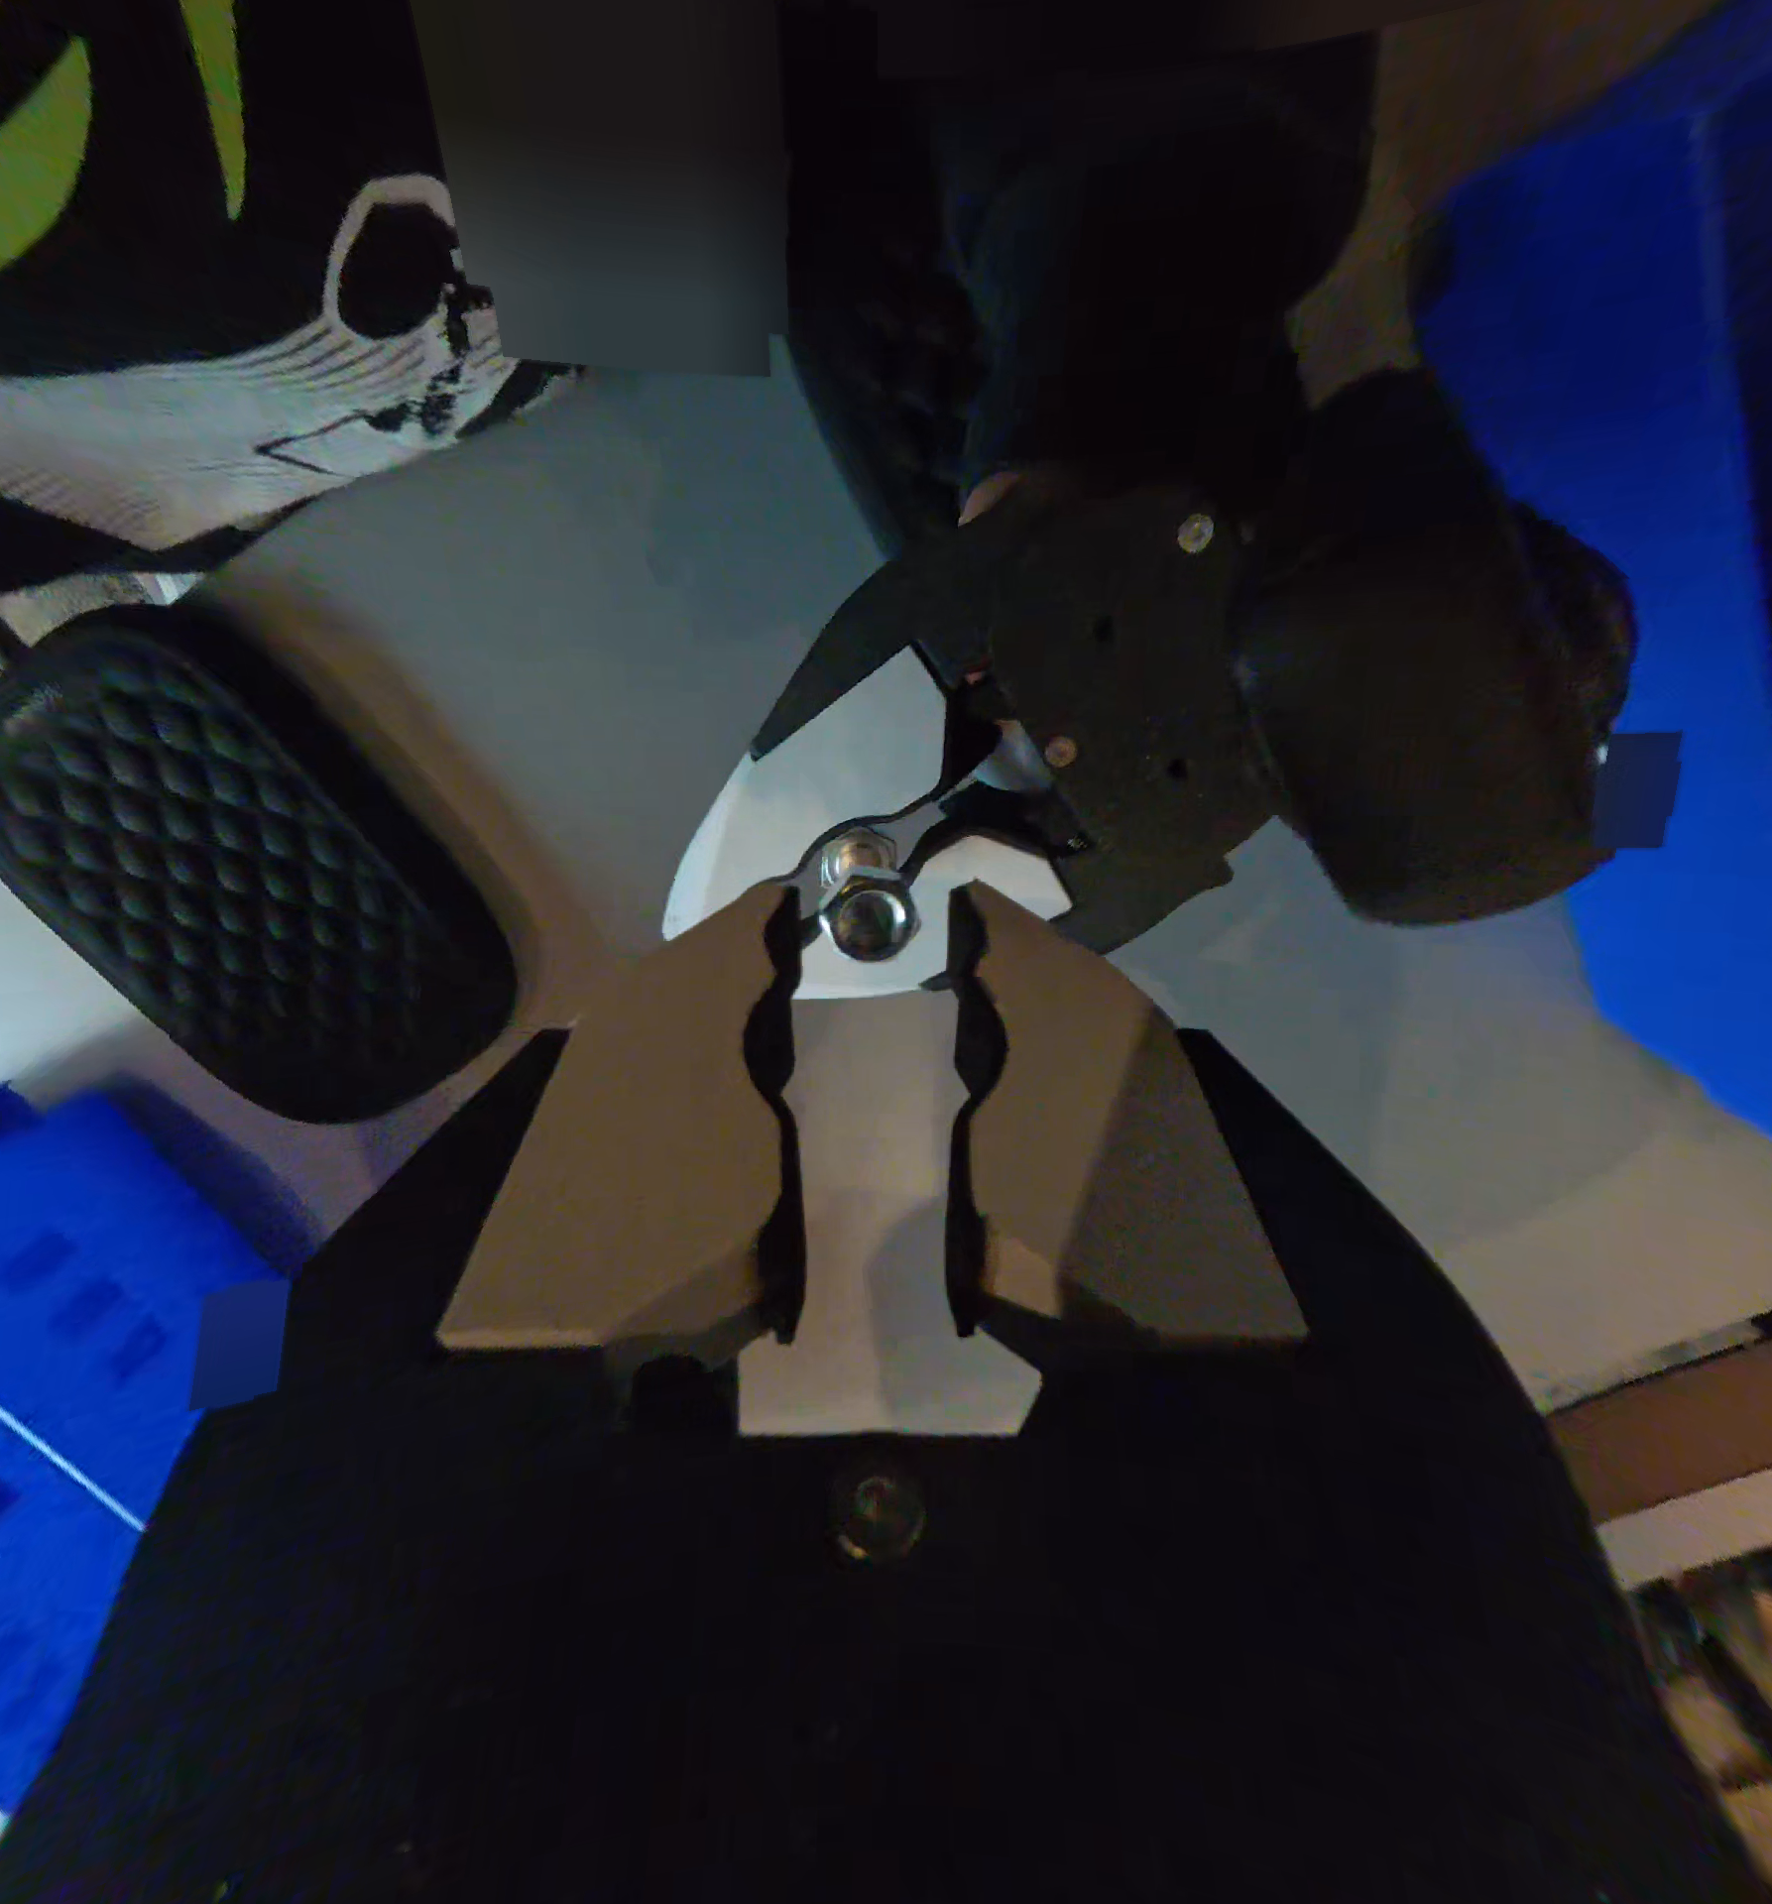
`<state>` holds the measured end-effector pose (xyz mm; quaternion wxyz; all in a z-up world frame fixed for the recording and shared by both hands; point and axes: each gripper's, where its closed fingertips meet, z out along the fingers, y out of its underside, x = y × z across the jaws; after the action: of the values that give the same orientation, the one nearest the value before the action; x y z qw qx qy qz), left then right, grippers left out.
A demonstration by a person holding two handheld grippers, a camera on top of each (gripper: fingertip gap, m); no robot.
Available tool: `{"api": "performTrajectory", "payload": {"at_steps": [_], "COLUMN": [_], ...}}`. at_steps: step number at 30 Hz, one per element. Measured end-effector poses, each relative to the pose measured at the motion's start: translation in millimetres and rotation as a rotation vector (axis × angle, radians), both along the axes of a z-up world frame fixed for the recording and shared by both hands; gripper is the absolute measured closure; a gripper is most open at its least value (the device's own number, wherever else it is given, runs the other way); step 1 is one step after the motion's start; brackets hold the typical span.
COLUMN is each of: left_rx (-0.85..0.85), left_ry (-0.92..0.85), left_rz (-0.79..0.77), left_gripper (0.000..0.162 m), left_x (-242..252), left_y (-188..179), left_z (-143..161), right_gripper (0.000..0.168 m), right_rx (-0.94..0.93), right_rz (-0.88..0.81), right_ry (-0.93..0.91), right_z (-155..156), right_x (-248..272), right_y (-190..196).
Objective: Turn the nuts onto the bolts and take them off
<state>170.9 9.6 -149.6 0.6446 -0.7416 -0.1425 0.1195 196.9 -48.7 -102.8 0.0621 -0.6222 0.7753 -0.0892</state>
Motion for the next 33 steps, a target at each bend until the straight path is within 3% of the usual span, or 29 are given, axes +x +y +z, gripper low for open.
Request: {"api": "performTrajectory", "payload": {"at_steps": [4,8,13,17,19,22,23,28,33], "left_rx": [0.003,-0.005,-0.006,-0.010,-0.009,-0.003,-0.005,-0.012,-0.003], "left_ry": [0.000,0.003,0.006,0.008,0.009,0.004,0.006,0.012,0.010], "left_rz": [-0.005,-0.003,0.006,0.012,0.009,0.002,-0.003,-0.023,-0.028], "left_gripper": [0.152,0.152,0.152,0.152,0.152,0.152,0.152,0.152,0.152], "left_x": [1,1,1,1,1,2,2,5,6], "left_y": [-1,-1,-2,-1,0,-1,0,1,1], "left_z": [0,-1,0,0,0,1,1,0,1], "right_gripper": [0.152,0.153,0.154,0.156,0.156,0.129,0.128,0.135,0.138], "right_rx": [0.036,0.052,0.046,0.070,0.051,0.043,0.025,-0.028,0.020], "right_rz": [0.047,-0.061,-0.385,-0.822,-0.863,-0.798,-0.717,-0.088,0.035], "right_ry": [-0.030,-0.033,0.011,-0.025,-0.039,-0.089,-0.107,-0.023,-0.028], "right_z": [0,-1,-1,-1,-1,4,8,18,7], "right_x": [3,3,3,1,2,7,9,2,5], "right_y": [1,2,-1,-3,-4,-6,-7,7,3]}}
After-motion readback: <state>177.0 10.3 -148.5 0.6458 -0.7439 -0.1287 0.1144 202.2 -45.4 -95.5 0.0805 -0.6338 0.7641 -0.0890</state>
